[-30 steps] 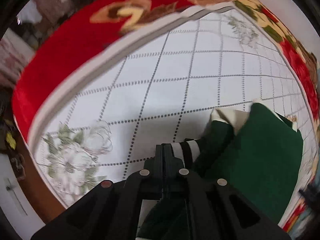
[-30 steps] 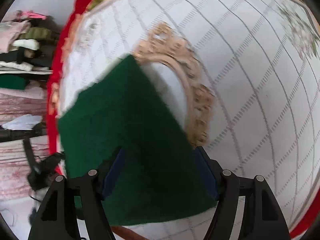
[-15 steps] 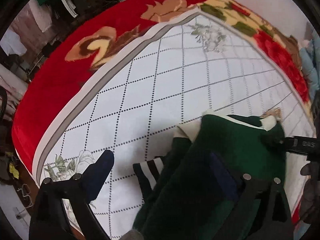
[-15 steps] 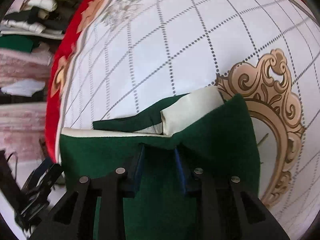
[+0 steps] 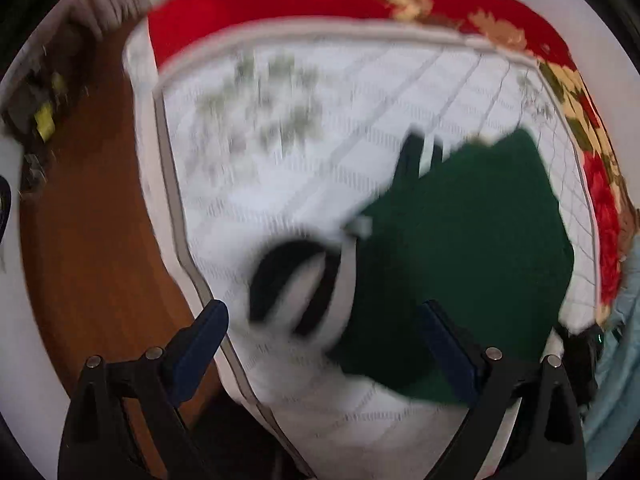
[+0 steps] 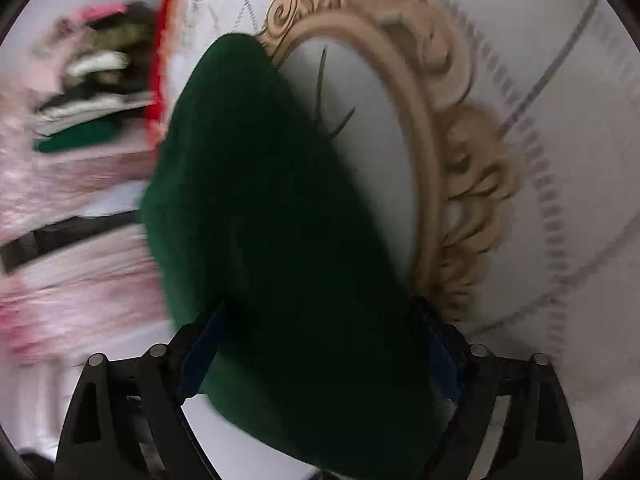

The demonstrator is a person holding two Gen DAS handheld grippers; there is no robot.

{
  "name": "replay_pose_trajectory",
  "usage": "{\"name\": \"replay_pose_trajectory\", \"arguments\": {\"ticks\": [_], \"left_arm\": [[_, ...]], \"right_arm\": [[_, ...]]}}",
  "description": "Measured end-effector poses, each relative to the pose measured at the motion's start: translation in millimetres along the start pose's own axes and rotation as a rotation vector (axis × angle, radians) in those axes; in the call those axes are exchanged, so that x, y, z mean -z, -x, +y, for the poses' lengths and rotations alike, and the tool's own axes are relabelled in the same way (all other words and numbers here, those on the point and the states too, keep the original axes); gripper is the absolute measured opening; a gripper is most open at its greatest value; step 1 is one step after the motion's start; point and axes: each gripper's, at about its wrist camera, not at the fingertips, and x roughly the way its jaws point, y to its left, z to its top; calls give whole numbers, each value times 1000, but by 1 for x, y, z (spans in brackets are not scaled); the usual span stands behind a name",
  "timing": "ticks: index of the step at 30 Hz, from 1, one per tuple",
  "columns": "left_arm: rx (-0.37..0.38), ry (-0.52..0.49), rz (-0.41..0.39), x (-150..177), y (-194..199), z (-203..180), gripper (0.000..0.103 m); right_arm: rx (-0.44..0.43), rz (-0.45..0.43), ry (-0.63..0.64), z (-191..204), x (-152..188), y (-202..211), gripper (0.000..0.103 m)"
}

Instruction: Fold large clothes

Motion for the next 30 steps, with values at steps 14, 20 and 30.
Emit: {"name": "replay_pose_trajectory", "arguments": {"ticks": [14, 20, 30], "left_arm": [[352, 117, 77, 5, -75, -6, 97], [421, 133, -16, 1, -87, -13, 102], [450, 127, -213, -23, -69, -42, 35]], "right_arm": [[-105, 34, -88, 10, 22, 10, 52], [-98, 84, -114, -7, 14, -13, 87], [-153, 69, -127, 2, 7, -25, 80]]}}
